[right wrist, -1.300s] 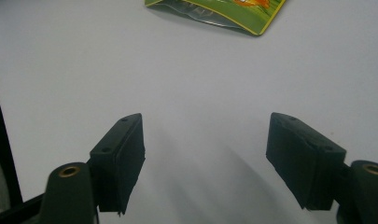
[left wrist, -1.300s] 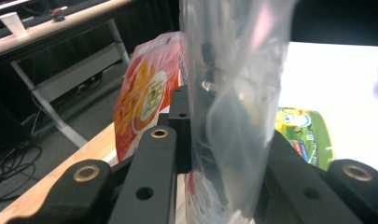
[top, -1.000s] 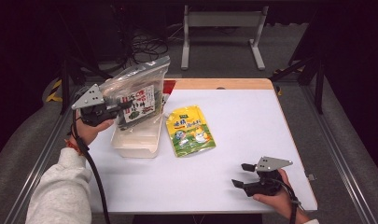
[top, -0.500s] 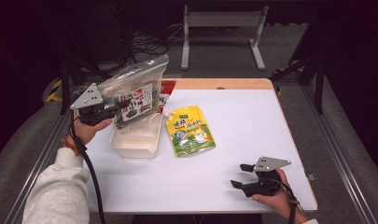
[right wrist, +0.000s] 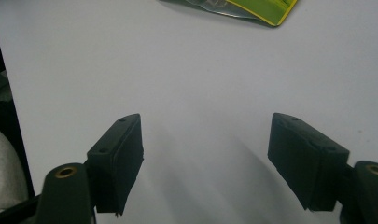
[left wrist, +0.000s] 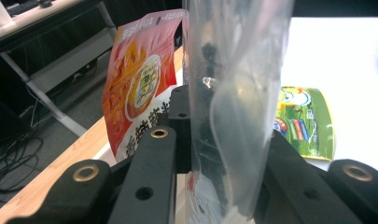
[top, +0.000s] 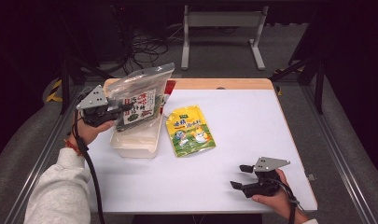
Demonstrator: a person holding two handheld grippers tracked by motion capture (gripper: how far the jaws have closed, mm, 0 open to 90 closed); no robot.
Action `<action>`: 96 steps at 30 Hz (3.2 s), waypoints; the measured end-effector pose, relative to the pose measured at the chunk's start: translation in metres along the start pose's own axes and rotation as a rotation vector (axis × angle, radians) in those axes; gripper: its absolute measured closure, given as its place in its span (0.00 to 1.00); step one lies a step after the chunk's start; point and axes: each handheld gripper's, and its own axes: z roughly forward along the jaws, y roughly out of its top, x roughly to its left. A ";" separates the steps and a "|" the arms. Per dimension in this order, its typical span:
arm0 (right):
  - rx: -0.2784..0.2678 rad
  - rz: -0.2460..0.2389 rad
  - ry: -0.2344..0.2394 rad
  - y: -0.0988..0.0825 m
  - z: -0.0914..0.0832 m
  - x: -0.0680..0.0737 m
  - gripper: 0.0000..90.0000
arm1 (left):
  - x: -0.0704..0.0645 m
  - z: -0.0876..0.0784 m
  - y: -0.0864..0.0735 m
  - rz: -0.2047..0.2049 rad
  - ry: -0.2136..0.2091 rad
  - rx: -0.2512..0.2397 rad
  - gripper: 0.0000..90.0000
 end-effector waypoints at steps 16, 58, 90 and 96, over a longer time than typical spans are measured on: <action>0.007 0.002 0.011 -0.001 0.002 0.000 0.28 | -0.004 0.019 -0.033 -0.095 0.037 -0.028 0.76; 0.014 -0.010 0.000 0.001 0.002 0.000 0.27 | -0.017 0.000 -0.089 -0.210 0.033 -0.077 0.85; -0.018 -0.011 -0.070 0.005 -0.004 -0.004 0.36 | -0.027 -0.002 -0.084 -0.260 0.098 -0.101 0.74; -0.036 -0.009 -0.081 0.011 -0.003 -0.007 0.43 | -0.030 -0.009 -0.082 -0.268 0.124 -0.117 0.68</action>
